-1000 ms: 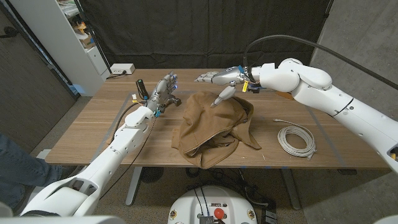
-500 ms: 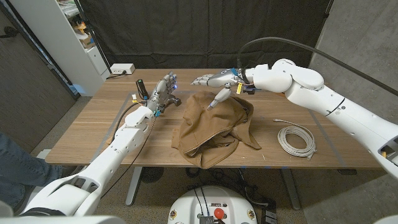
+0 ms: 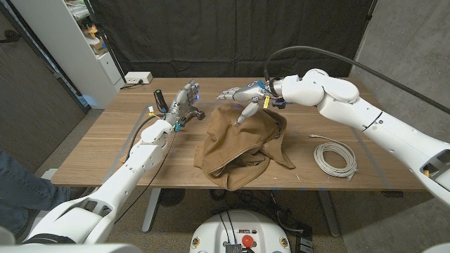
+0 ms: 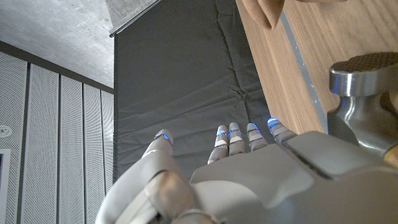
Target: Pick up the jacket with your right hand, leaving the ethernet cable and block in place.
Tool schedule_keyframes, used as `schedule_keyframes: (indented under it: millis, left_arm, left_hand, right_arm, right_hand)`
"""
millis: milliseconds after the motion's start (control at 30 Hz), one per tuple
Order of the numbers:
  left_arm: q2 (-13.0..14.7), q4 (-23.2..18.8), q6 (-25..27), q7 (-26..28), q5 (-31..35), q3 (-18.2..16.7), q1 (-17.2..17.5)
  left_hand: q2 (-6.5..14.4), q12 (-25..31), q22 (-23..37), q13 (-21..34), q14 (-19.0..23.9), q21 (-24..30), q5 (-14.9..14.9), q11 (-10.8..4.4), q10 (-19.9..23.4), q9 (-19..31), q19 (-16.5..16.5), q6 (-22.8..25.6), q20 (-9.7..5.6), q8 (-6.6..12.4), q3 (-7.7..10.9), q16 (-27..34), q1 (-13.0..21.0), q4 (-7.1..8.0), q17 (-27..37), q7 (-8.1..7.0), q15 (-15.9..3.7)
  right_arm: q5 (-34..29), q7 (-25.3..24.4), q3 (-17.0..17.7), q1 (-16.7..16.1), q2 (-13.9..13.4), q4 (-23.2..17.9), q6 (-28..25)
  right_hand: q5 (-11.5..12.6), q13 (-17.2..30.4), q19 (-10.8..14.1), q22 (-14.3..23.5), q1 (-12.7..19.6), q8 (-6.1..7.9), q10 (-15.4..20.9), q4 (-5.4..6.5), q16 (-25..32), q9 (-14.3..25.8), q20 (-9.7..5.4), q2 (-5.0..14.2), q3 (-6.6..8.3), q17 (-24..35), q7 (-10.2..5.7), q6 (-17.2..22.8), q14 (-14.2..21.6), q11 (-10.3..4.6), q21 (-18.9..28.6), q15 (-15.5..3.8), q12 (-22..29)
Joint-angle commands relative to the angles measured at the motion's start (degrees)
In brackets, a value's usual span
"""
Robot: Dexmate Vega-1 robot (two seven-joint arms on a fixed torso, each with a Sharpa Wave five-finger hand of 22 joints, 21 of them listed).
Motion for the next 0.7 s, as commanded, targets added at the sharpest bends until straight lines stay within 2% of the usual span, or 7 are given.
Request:
schedule_keyframes:
  millis: [33, 700]
  left_arm:
    - [0.2, -0.7, 0.3, 0.5, 0.1, -0.1, 0.5]
    - [0.4, -0.9, 0.7, 0.5, 0.0, -0.1, 0.7]
  left_hand:
    - [0.5, 0.2, 0.3, 0.0, 0.5, 0.3, 0.0, 0.11, 0.3, 0.3, 0.4, 0.4, 0.32, 0.26, 0.1, 0.3, -0.1, -0.36, 0.2, -0.08, 0.14]
    - [0.6, 0.2, 0.3, 0.0, 0.6, 0.2, 0.0, -0.02, 0.3, 0.3, 0.4, 0.5, 0.68, 0.2, 0.06, 0.3, -0.2, -0.48, 0.2, -0.16, 0.93]
  right_arm:
    - [-1.8, 1.5, -1.4, 0.4, 0.9, 0.9, -0.8]
    - [-3.2, 2.5, -3.6, 1.3, 3.1, 3.8, -0.4]
  right_hand:
    - [0.6, 0.1, 0.4, 0.1, -0.2, 0.31, -1.8, 0.01, 0.3, 0.0, -0.12, 0.32, -0.24, 0.1, 0.48, -1.5, 0.5, 0.26, 0.1, 0.02, 0.2]
    - [0.8, 0.1, 0.5, 0.1, 0.0, 0.21, -1.9, 0.04, 0.3, 0.0, -0.12, 0.59, -0.41, 0.1, 0.43, -1.8, 0.5, 0.23, 0.0, 0.05, 0.1]
